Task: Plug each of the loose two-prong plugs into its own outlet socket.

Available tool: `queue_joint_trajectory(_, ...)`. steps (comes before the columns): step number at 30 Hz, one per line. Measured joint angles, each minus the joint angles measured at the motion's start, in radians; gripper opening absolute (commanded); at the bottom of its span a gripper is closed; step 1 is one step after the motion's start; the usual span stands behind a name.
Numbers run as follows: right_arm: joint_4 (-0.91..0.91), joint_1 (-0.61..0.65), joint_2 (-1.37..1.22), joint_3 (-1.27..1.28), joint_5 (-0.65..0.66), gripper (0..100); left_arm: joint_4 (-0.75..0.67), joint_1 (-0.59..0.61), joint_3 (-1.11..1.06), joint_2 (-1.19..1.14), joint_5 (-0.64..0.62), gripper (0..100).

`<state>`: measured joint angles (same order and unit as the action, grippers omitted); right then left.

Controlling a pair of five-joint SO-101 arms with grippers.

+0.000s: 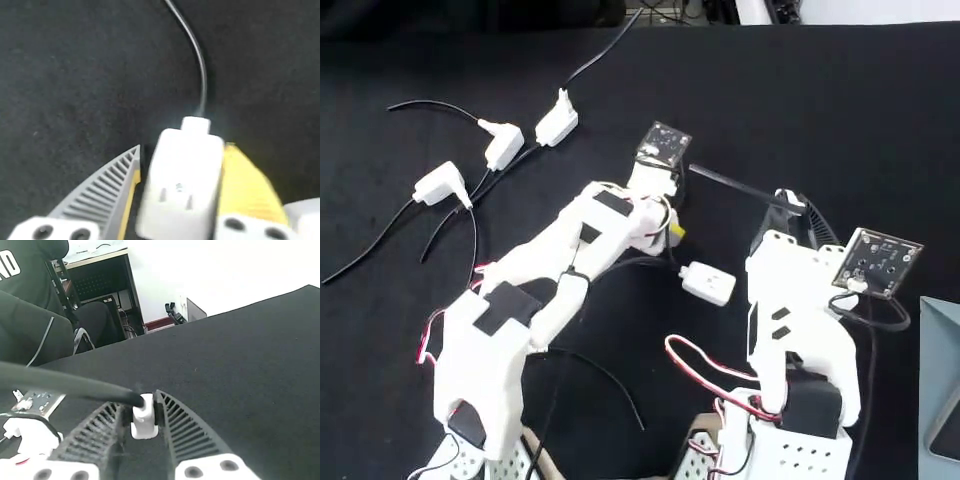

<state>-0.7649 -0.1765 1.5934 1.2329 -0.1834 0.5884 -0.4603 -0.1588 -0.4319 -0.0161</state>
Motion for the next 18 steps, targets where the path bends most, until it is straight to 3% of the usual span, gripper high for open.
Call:
queue_joint_trajectory(3, 0.000, 0.000, 0.000, 0.000, 0.000, 1.4, 0.011, -0.002, 0.012, 0.000, 0.051, 3)
queue_joint_trajectory(9, 0.000, 0.000, 0.000, 0.000, 0.000, 1.4, 0.192, 0.005, 0.015, 0.126, 0.155, 3)
queue_joint_trajectory(18, 0.000, 0.000, 0.000, 0.000, 0.000, 1.4, 0.517, 0.002, -0.051, 0.499, 0.160, 3)
